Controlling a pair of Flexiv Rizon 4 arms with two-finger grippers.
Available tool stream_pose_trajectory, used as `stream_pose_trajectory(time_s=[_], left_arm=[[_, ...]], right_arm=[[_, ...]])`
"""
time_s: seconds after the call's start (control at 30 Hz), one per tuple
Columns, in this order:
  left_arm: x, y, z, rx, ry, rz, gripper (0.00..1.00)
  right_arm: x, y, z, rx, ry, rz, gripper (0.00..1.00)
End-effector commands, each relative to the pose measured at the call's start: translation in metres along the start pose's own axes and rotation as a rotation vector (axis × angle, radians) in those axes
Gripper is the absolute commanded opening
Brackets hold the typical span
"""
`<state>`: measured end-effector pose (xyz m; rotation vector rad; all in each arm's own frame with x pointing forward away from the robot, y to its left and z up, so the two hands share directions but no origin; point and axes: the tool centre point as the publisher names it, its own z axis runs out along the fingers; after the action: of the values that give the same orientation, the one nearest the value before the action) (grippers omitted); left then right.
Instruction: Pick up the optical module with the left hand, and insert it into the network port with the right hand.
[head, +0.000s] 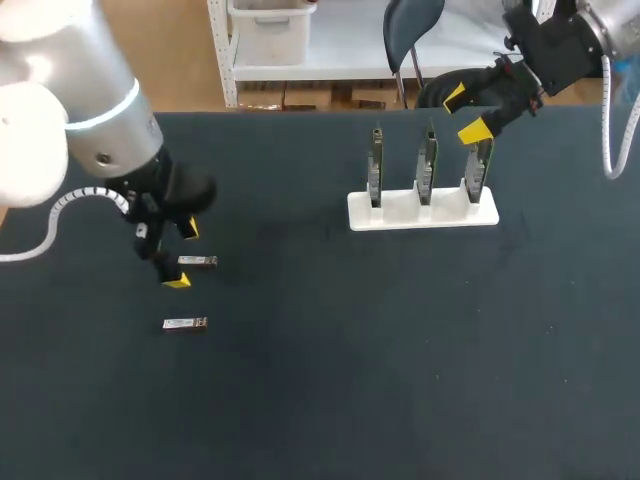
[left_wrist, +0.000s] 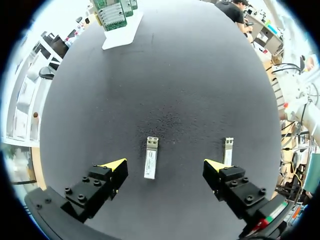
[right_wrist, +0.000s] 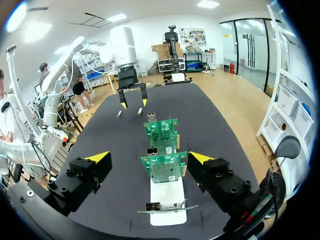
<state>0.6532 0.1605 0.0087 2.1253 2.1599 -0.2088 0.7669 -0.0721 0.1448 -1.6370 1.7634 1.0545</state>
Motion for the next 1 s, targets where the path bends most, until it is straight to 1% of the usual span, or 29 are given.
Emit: stream_pose_trajectory(time_s=[0.03,0.1,0.57,1.0], left_arm=[[-0.002,0.002,0.002,0.003,0.019,-0.010,1.00],[-0.002,0.003,0.003,-0.006,0.034,-0.006,1.00],[0.005,0.005,0.010,0.012,0.081,-0.015,1.00],[0.005,0.007,0.017,0.030,0.122,0.006,1.00]], right_arm=[[0.000,0.002,0.000,0.006,0.000,-0.002,1.00],[0.000,0.002,0.000,0.006,0.000,-0.002,1.00],[0.000,0.002,0.000,0.006,0.000,-0.002,1.00],[0.000,0.002,0.000,0.006,0.000,-0.002,1.00]])
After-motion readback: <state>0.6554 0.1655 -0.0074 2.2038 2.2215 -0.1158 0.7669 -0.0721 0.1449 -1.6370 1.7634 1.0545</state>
